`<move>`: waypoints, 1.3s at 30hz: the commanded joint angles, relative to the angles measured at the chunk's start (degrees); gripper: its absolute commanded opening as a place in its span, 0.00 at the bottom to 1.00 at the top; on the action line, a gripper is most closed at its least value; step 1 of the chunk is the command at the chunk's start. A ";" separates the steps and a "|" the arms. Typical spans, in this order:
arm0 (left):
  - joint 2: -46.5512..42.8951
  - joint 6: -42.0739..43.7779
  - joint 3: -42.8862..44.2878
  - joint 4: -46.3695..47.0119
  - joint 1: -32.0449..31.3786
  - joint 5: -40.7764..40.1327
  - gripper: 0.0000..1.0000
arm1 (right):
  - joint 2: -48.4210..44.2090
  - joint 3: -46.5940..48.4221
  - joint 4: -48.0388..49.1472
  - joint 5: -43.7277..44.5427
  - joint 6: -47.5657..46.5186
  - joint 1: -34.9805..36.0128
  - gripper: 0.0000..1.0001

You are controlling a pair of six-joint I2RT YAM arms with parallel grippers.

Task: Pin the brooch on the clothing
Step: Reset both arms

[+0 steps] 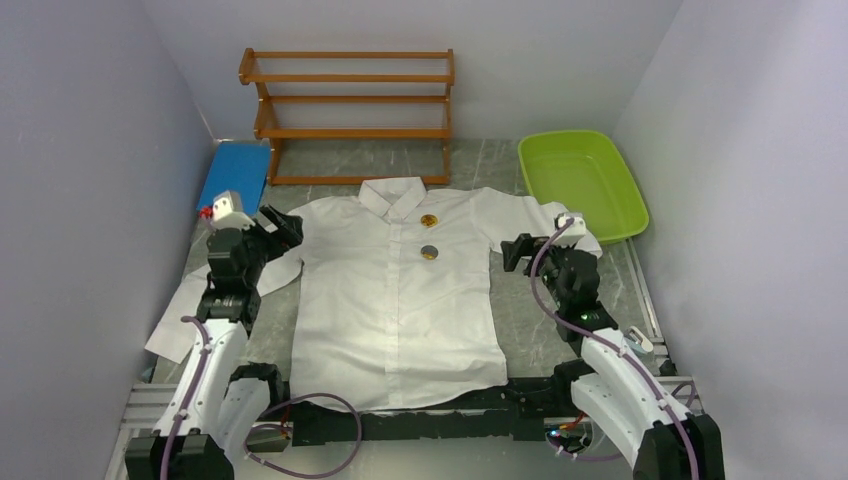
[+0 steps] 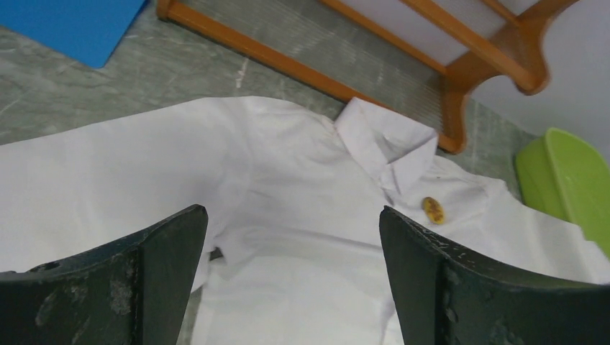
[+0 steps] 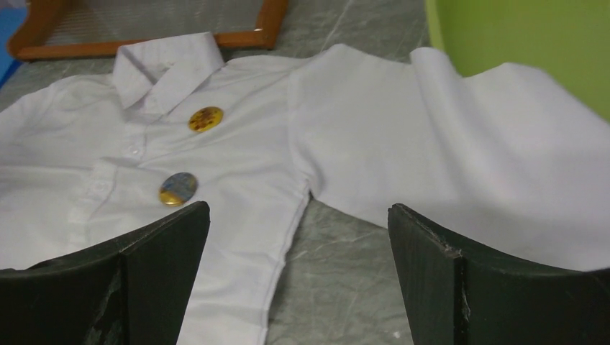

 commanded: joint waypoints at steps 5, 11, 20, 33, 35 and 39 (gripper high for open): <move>0.21 6.69 -6.87 12.16 0.15 -9.08 0.95 | -2.07 -8.74 17.48 11.98 -7.35 -0.21 0.99; 2.74 7.12 -8.45 13.81 0.08 -15.98 0.95 | 2.53 -6.50 15.63 18.11 -9.46 -0.14 1.00; 13.73 12.61 -11.70 22.60 0.00 -30.90 0.94 | 11.97 -8.96 25.68 27.16 -11.99 -0.30 0.99; 32.19 22.28 -18.81 56.85 -0.10 -29.67 0.94 | 22.56 -11.52 44.52 28.68 -17.64 -0.93 0.99; 36.34 23.45 -19.36 63.48 -0.11 -26.10 0.95 | 23.96 -12.21 48.12 28.32 -18.52 -1.36 1.00; 43.84 26.63 -18.67 69.40 -0.11 -19.88 0.94 | 25.84 -12.40 51.26 25.87 -19.37 -2.25 0.99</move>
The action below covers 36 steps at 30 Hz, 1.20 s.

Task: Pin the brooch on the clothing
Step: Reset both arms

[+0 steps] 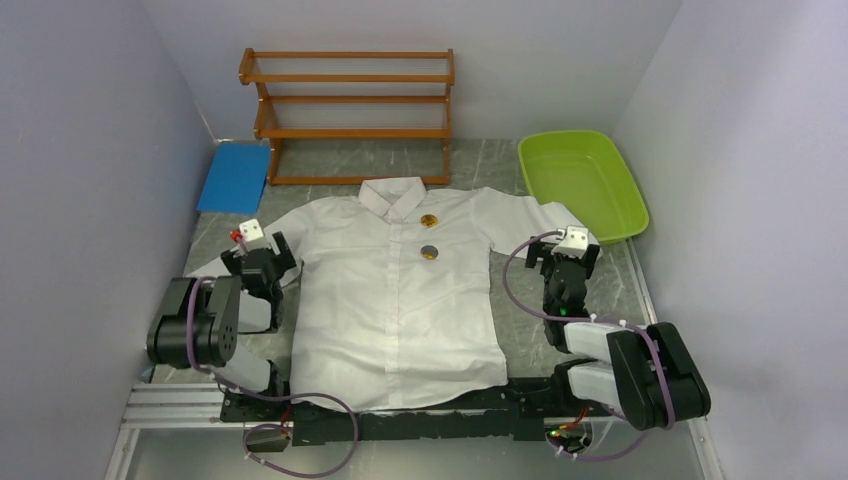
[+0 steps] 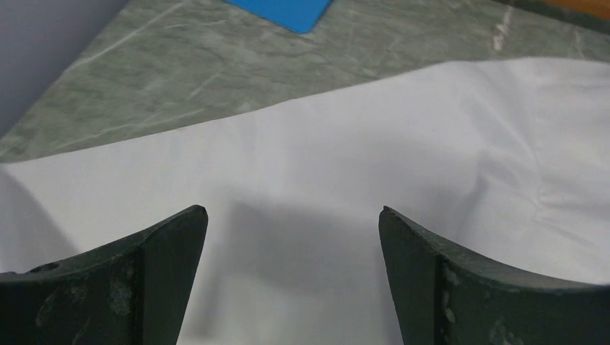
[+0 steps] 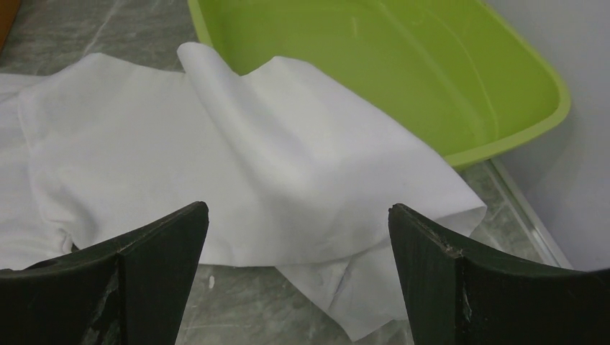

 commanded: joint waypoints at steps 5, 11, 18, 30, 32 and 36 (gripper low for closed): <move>7.06 6.58 4.30 8.38 -0.67 9.78 0.94 | 5.47 -0.68 15.02 -4.13 -0.95 -1.83 0.99; 7.66 5.07 8.93 0.11 -0.62 5.68 0.94 | 15.05 -0.85 25.12 -2.39 0.45 -3.04 0.99; 8.84 5.49 9.36 1.41 -0.76 5.41 0.94 | 16.62 2.66 19.65 -1.34 1.21 -3.71 1.00; 8.60 4.97 9.61 0.28 -0.77 5.51 0.94 | 16.39 6.63 11.29 2.23 5.86 -5.69 1.00; 8.66 5.01 9.57 0.27 -0.73 5.50 0.94 | 16.39 6.70 11.29 2.23 5.86 -5.69 1.00; 8.63 4.98 9.61 0.26 -0.72 5.59 0.94 | 16.39 6.70 11.41 2.22 5.82 -5.70 1.00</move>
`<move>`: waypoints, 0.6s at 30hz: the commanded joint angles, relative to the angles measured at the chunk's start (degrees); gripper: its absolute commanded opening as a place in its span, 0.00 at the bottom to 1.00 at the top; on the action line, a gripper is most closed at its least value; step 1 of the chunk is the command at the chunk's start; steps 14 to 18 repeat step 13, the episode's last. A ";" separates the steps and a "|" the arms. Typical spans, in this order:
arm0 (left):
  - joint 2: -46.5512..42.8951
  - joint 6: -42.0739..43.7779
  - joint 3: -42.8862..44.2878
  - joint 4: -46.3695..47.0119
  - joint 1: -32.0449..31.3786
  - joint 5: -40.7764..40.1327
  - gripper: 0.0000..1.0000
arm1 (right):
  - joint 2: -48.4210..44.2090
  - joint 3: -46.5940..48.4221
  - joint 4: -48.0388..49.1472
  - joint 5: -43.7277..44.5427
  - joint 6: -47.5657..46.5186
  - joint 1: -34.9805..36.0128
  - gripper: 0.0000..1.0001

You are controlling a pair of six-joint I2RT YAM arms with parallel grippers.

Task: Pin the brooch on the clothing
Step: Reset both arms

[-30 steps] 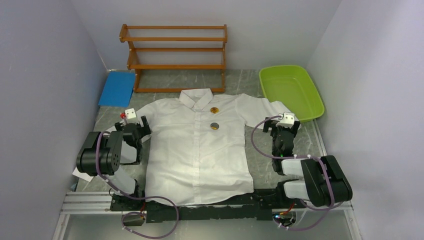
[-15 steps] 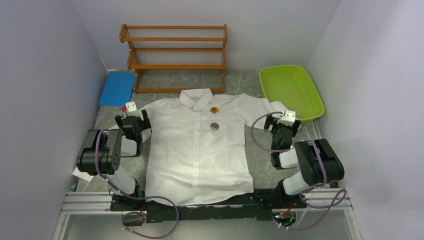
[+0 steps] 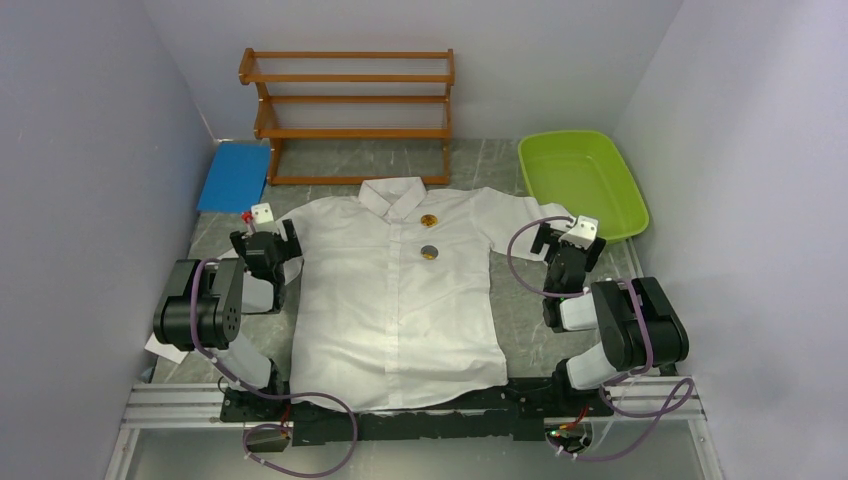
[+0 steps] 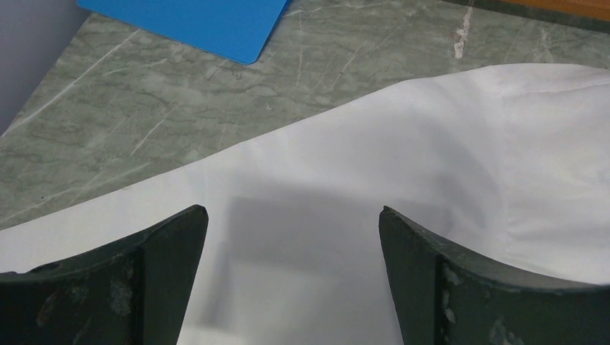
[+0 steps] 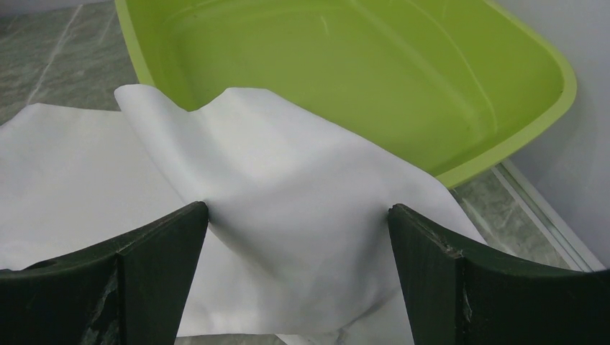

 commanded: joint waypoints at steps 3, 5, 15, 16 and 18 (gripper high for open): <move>0.04 0.02 0.88 1.28 -0.26 -0.54 0.94 | -0.39 0.99 0.44 1.22 0.51 -0.31 1.00; 0.09 -0.02 0.87 1.24 -0.26 -0.56 0.94 | -0.39 0.81 0.64 1.31 0.37 -0.31 1.00; 0.08 -0.02 0.91 1.25 -0.26 -0.56 0.94 | -0.68 1.05 -0.21 -1.53 1.13 -1.98 1.00; 0.08 -0.02 0.91 1.25 -0.26 -0.56 0.94 | -0.68 1.05 -0.21 -1.53 1.13 -1.98 1.00; 0.08 -0.02 0.91 1.25 -0.26 -0.56 0.94 | -0.68 1.05 -0.21 -1.53 1.13 -1.98 1.00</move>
